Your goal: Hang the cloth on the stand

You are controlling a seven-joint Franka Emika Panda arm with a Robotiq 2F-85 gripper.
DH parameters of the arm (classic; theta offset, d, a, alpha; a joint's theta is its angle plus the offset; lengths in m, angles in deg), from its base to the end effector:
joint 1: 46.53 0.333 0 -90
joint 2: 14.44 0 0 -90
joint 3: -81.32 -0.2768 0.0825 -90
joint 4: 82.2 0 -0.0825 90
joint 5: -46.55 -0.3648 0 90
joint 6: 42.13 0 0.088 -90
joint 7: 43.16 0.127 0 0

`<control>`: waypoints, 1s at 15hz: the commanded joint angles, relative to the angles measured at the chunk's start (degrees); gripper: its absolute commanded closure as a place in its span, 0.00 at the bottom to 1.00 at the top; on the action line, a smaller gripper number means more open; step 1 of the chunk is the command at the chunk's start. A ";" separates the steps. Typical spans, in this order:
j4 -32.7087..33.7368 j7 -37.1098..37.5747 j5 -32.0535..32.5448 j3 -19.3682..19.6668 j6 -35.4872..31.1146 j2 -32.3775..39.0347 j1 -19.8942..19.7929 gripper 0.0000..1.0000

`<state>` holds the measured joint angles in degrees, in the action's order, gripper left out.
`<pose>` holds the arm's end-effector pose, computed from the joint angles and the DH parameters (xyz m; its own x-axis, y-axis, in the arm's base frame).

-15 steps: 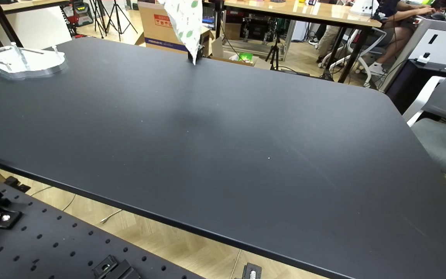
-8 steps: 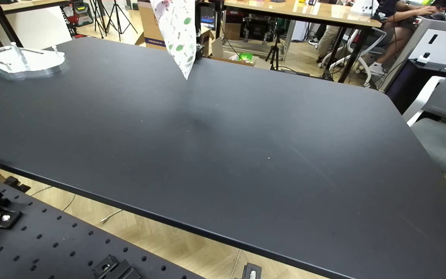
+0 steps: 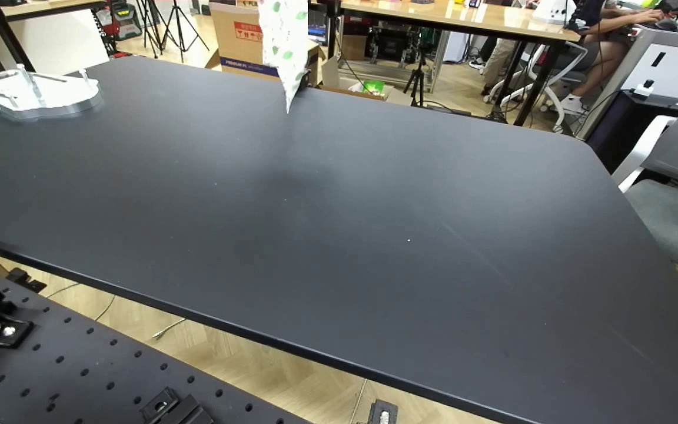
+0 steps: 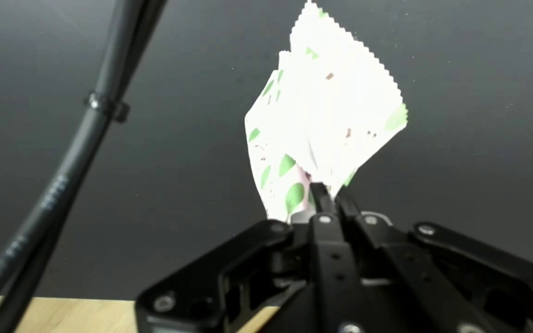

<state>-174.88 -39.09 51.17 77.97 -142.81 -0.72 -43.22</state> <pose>0.5913 0.0580 0.4238 0.9937 0.0594 -0.0949 0.0663 -0.9953 0.0704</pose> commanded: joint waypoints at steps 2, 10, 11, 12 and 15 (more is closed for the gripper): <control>5.76 0.45 0.60 0.35 2.11 4.36 0.85 0.99; 8.36 0.35 -0.04 0.15 4.33 9.17 2.27 0.99; 8.58 0.26 -0.06 0.21 4.44 9.70 2.31 0.99; 8.62 0.01 -0.03 0.29 4.42 10.24 2.26 0.99; 9.19 -0.03 -0.25 0.35 5.33 11.78 2.27 0.99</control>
<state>-168.84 -39.15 51.18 78.00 -140.24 8.88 -41.14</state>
